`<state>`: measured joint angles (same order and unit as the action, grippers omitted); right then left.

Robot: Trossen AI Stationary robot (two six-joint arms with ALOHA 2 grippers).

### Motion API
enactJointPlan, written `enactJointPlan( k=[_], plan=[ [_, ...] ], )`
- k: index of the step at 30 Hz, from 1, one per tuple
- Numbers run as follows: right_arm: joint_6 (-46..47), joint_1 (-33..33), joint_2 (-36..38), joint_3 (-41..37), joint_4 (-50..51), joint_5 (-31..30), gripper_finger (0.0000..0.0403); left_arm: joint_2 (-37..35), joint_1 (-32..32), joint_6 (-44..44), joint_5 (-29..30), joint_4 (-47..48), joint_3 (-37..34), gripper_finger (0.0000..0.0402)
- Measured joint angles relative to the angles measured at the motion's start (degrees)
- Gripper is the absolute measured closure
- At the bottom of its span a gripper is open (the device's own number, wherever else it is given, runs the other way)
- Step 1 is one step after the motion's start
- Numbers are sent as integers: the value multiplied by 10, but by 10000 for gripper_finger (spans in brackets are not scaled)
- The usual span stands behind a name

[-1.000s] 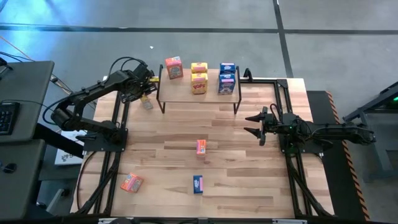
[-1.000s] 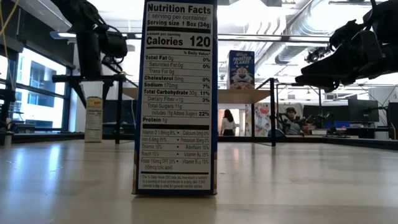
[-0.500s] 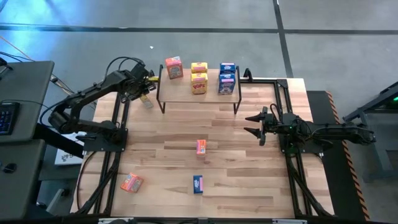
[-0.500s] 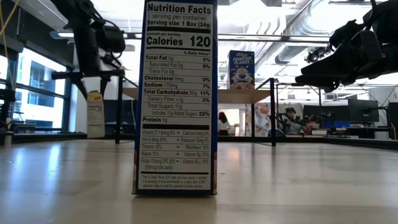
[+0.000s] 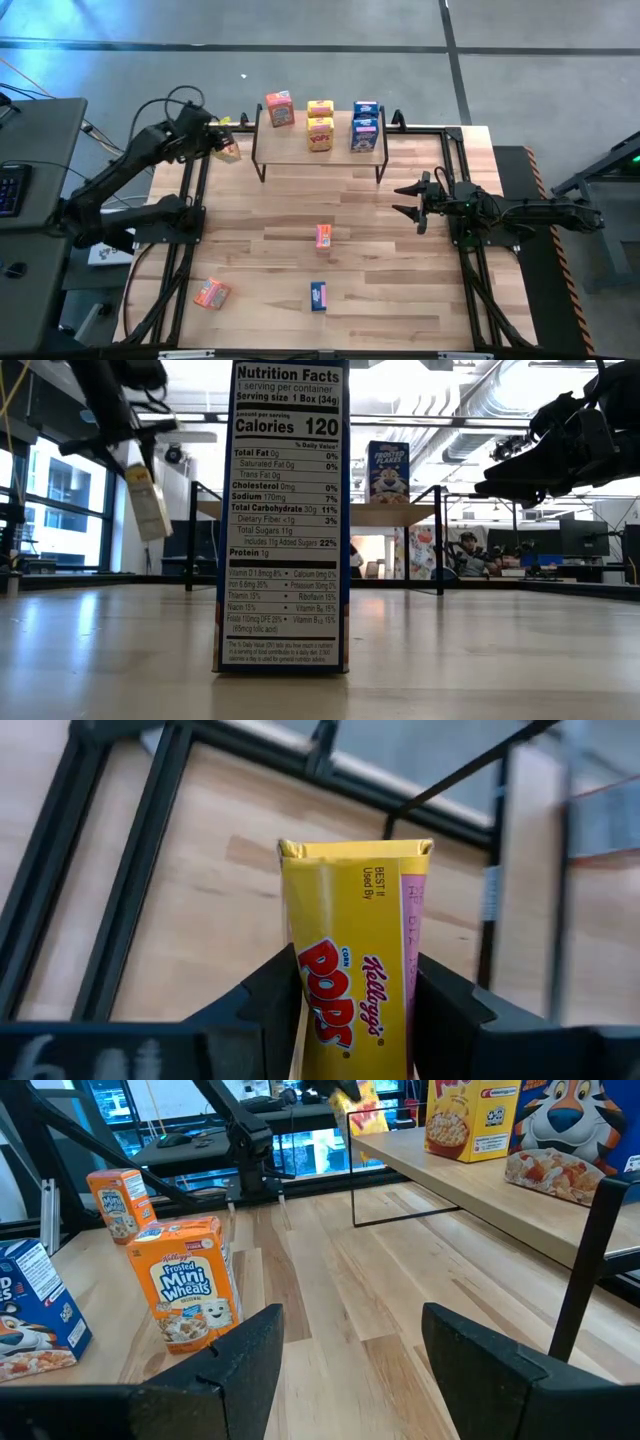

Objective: Stack cereal on shelf
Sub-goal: Put the yellow cereal box on the shelf aligned with the other yellow cereal boxes

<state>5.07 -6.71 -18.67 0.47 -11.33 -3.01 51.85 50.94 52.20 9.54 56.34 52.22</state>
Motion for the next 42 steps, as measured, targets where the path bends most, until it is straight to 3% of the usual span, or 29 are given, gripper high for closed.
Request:
enactJointPlan(
  k=[10, 18, 29, 42],
  plan=[
    [0, 0, 0, 0, 0, 0, 171, -118, -13, -121, -4, -8, 5, 261],
    [0, 0, 0, 0, 0, 0, 171, -148, -43, -223, -5, -9, 48, 261],
    [0, 0, 0, 0, 0, 0, 171, -118, -118, -305, -68, -103, 90, 261],
    [0, 0, 0, 0, 0, 0, 171, 4, -231, -316, -70, -108, 148, 261]
  ],
)
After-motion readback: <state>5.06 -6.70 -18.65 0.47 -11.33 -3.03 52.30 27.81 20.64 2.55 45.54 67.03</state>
